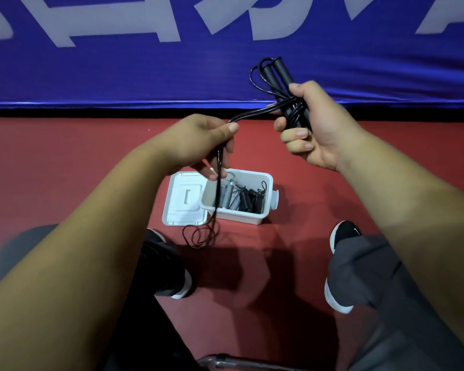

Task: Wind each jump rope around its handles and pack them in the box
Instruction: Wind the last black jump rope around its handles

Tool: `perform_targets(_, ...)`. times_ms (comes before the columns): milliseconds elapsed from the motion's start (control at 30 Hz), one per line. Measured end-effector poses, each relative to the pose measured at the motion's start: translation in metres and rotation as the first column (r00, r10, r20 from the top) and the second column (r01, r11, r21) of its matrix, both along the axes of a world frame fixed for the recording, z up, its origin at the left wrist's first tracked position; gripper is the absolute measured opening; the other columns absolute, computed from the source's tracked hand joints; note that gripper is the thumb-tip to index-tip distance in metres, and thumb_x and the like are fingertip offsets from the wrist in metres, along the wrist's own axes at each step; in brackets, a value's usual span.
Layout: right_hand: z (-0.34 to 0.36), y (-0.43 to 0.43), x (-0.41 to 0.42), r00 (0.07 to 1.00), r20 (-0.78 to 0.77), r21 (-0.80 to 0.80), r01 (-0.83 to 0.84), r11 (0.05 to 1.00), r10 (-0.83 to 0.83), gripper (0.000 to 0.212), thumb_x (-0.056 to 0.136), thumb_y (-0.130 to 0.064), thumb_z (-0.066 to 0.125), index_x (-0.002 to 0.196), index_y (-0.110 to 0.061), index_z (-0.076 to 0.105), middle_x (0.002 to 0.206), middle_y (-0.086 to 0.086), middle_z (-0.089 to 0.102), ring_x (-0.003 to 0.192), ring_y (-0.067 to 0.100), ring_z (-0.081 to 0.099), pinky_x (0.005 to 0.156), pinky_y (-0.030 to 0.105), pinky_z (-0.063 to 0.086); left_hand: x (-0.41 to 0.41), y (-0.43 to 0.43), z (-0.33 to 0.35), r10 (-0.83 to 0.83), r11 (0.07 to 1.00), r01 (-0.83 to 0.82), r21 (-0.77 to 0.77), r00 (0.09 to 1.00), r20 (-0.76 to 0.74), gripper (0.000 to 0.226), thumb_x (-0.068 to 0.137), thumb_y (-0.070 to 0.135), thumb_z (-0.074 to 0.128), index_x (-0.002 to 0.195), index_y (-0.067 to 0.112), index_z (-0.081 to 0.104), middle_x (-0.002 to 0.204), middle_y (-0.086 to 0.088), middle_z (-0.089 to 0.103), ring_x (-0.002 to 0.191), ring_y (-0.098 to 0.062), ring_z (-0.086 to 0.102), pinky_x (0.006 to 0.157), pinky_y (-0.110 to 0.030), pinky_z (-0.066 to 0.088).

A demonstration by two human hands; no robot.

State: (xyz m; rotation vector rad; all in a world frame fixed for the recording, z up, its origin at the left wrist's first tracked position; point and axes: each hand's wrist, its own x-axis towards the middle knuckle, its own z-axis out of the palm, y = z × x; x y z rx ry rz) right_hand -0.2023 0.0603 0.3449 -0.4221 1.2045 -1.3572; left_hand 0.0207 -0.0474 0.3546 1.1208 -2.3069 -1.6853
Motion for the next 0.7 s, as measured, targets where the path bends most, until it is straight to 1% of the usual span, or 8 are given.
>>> perform_targets(67, -0.006, -0.002, -0.003, 0.998, 0.017, 0.019, 0.057, 0.998, -0.057, 0.035, 0.103, -0.047, 0.055, 0.105, -0.013, 0.057, 0.073, 0.003, 0.055, 0.048, 0.007, 0.026, 0.036, 0.02, 0.017, 0.003, -0.003, 0.0, -0.007, 0.997, 0.016, 0.07, 0.993, -0.115, 0.031, 0.11, 0.033, 0.053, 0.102, 0.005, 0.065, 0.092, -0.021, 0.074, 0.087, -0.031, 0.076, 0.073, -0.036, 0.062)
perform_targets(133, -0.011, -0.004, -0.004, 0.993, 0.054, 0.025, 0.099, 0.995, -0.101, 0.034, 0.102, -0.046, 0.058, 0.119, -0.017, 0.053, 0.073, 0.003, 0.057, 0.047, 0.007, 0.028, 0.035, 0.021, 0.02, 0.007, -0.007, -0.003, -0.064, 0.996, 0.073, 0.05, 0.984, -0.165, 0.014, 0.107, 0.018, 0.059, 0.107, 0.007, 0.068, 0.104, -0.018, 0.076, 0.104, -0.029, 0.075, 0.092, -0.039, 0.061)
perform_targets(267, -0.011, -0.004, -0.006, 0.994, 0.047, 0.024, 0.094, 0.995, -0.095, 0.036, 0.102, -0.048, 0.059, 0.12, -0.016, 0.06, 0.071, 0.001, 0.055, 0.047, 0.006, 0.026, 0.037, 0.02, 0.017, 0.013, -0.012, -0.009, -0.184, 0.983, 0.182, -0.037, 0.982, -0.05, 0.023, 0.099, 0.009, 0.07, 0.119, 0.017, 0.077, 0.102, -0.007, 0.08, 0.1, -0.018, 0.074, 0.101, -0.034, 0.057)
perform_targets(333, -0.008, -0.003, -0.005, 0.999, 0.011, 0.02, 0.03, 0.999, -0.03, 0.048, 0.1, -0.054, 0.063, 0.122, -0.011, 0.064, 0.071, 0.0, 0.054, 0.049, 0.006, 0.025, 0.04, 0.02, 0.016, 0.014, -0.012, -0.011, -0.22, 0.964, 0.232, -0.133, 0.97, 0.103, 0.026, 0.098, 0.015, 0.073, 0.121, 0.025, 0.078, 0.098, 0.002, 0.081, 0.095, -0.007, 0.073, 0.1, -0.023, 0.053)
perform_targets(400, -0.005, -0.001, -0.002, 0.997, -0.025, 0.028, -0.071, 0.997, 0.072, 0.057, 0.097, -0.059, 0.064, 0.122, -0.007, 0.064, 0.072, -0.001, 0.054, 0.049, 0.005, 0.025, 0.041, 0.02, 0.014, 0.012, -0.014, -0.018, -0.208, 0.942, 0.255, -0.22, 0.954, 0.215, 0.026, 0.096, 0.016, 0.075, 0.119, 0.027, 0.079, 0.092, 0.007, 0.081, 0.087, 0.0, 0.072, 0.089, -0.015, 0.052)
perform_targets(533, 0.0, 0.005, 0.01, 0.959, -0.004, 0.03, -0.282, 0.959, 0.282, 0.05, 0.095, -0.048, 0.066, 0.122, -0.008, 0.058, 0.074, -0.001, 0.053, 0.046, 0.002, 0.025, 0.036, 0.017, 0.017, 0.004, -0.016, -0.032, -0.131, 0.922, 0.224, -0.316, 0.949, 0.287, 0.02, 0.092, 0.013, 0.078, 0.109, 0.022, 0.083, 0.081, 0.003, 0.08, 0.073, -0.005, 0.071, 0.065, -0.007, 0.048)
perform_targets(633, 0.001, 0.01, 0.017, 0.917, 0.035, 0.002, -0.397, 0.918, 0.397, 0.032, 0.092, -0.041, 0.066, 0.11, -0.017, 0.054, 0.078, 0.001, 0.054, 0.048, 0.003, 0.028, 0.037, 0.016, 0.019, -0.002, -0.017, -0.039, -0.103, 0.895, 0.228, -0.383, 0.941, 0.322, 0.015, 0.089, 0.016, 0.081, 0.102, 0.023, 0.084, 0.077, 0.001, 0.078, 0.062, -0.004, 0.067, 0.056, -0.011, 0.049)
perform_targets(700, 0.001, 0.014, 0.02, 0.887, 0.055, -0.003, -0.458, 0.889, 0.458, 0.023, 0.094, -0.035, 0.063, 0.107, -0.022, 0.05, 0.08, 0.003, 0.056, 0.05, 0.004, 0.03, 0.039, 0.015, 0.02, -0.006, -0.018, -0.043, -0.063, 0.9, 0.176, -0.399, 0.958, 0.28, 0.01, 0.088, 0.015, 0.081, 0.095, 0.021, 0.084, 0.075, -0.002, 0.077, 0.062, -0.009, 0.068, 0.061, -0.026, 0.061)
